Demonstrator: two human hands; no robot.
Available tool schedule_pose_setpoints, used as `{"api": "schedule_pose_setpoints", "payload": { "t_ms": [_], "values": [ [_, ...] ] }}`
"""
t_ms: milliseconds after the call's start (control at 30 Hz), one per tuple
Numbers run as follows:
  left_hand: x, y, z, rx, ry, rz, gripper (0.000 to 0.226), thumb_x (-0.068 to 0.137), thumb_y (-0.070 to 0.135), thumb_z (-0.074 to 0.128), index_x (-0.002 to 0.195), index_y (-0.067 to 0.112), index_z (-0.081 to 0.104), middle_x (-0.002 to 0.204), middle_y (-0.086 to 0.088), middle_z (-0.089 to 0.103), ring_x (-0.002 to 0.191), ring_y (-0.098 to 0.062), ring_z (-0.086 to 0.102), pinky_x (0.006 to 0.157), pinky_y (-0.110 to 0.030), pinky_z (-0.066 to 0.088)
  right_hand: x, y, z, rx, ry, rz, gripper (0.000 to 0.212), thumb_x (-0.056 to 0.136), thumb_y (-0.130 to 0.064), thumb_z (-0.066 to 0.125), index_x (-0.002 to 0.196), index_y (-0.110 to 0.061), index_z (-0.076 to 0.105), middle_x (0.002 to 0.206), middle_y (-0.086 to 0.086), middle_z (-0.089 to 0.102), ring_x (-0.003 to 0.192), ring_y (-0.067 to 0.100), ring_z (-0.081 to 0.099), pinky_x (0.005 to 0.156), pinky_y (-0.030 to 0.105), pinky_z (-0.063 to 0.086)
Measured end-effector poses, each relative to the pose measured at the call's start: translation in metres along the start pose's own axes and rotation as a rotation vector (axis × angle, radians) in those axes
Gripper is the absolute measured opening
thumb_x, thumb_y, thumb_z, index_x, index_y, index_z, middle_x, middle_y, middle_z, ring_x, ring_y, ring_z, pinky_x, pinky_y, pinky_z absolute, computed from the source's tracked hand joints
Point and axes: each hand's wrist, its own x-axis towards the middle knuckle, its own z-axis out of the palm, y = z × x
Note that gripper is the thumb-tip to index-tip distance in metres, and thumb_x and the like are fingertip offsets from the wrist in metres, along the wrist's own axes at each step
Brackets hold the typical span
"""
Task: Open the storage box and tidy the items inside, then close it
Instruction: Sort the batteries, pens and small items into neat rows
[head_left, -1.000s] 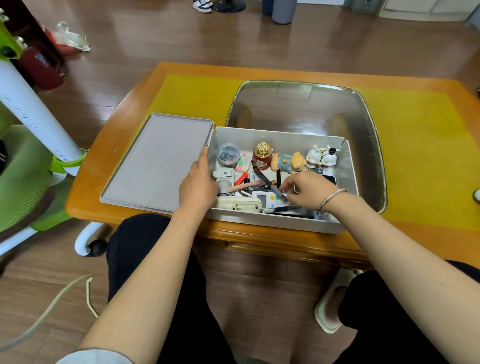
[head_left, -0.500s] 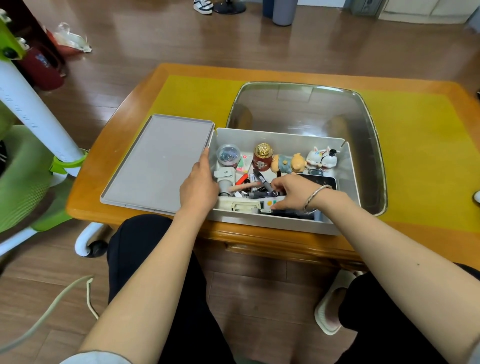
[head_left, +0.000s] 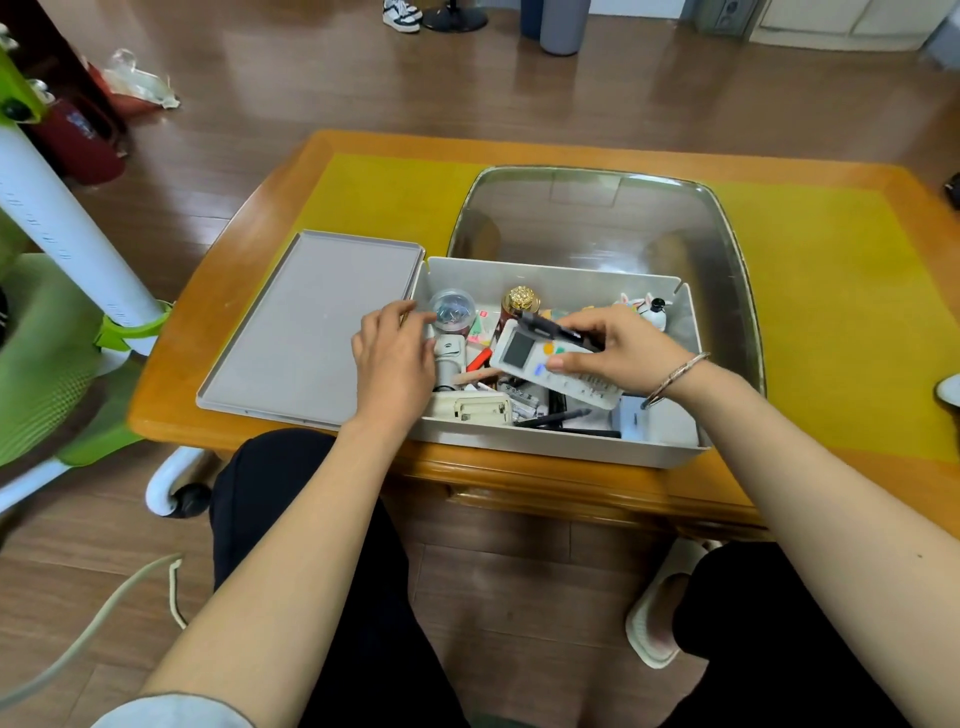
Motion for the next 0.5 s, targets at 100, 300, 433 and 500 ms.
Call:
{"api": "schedule_pose_setpoints", "payload": {
  "t_ms": [100,300,433,500],
  "values": [
    [0.001,0.0,-0.001,0.045,0.027,0.044,0.029,0.088,0.019,0.064,0.116,0.013,0.063,0.133,-0.008,0.052,0.125,-0.029,0.037,0.097,-0.041,0.028,-0.003,0.0,-0.015,0.043,0.074,0.064,0.013,0.083,-0.023,0.07,0.093,-0.031,0.066,0.086,0.006,0.071,0.072,0.025,0.063,0.065,0.033,0.051],
    [0.003,-0.001,0.002,0.041,-0.015,0.117,0.019,0.089,0.026,0.063,0.106,0.018,0.068,0.12,-0.002,0.06,0.117,-0.023,0.039,0.092,-0.037,0.028,-0.003,0.031,-0.039,-0.176,0.256,0.182,0.017,0.086,-0.022,0.067,0.098,-0.011,0.07,0.092,0.011,0.07,0.084,0.025,0.063,0.065,0.02,0.042],
    [0.004,0.0,0.002,0.047,-0.063,0.141,0.021,0.087,0.033,0.066,0.103,0.02,0.068,0.115,0.002,0.063,0.113,-0.022,0.04,0.089,-0.035,0.026,0.007,0.048,-0.039,-0.415,0.126,0.299,0.017,0.087,-0.027,0.065,0.095,-0.013,0.071,0.077,0.009,0.066,0.071,0.024,0.057,0.06,0.028,0.038],
    [0.006,0.001,0.0,0.052,-0.11,0.2,0.025,0.082,0.038,0.07,0.101,0.023,0.068,0.111,0.005,0.065,0.111,-0.02,0.04,0.086,-0.031,0.021,0.012,0.053,-0.035,-0.515,0.049,0.355,0.016,0.088,-0.029,0.063,0.094,-0.017,0.071,0.075,0.006,0.062,0.068,0.023,0.054,0.06,0.027,0.036]
  ]
}}
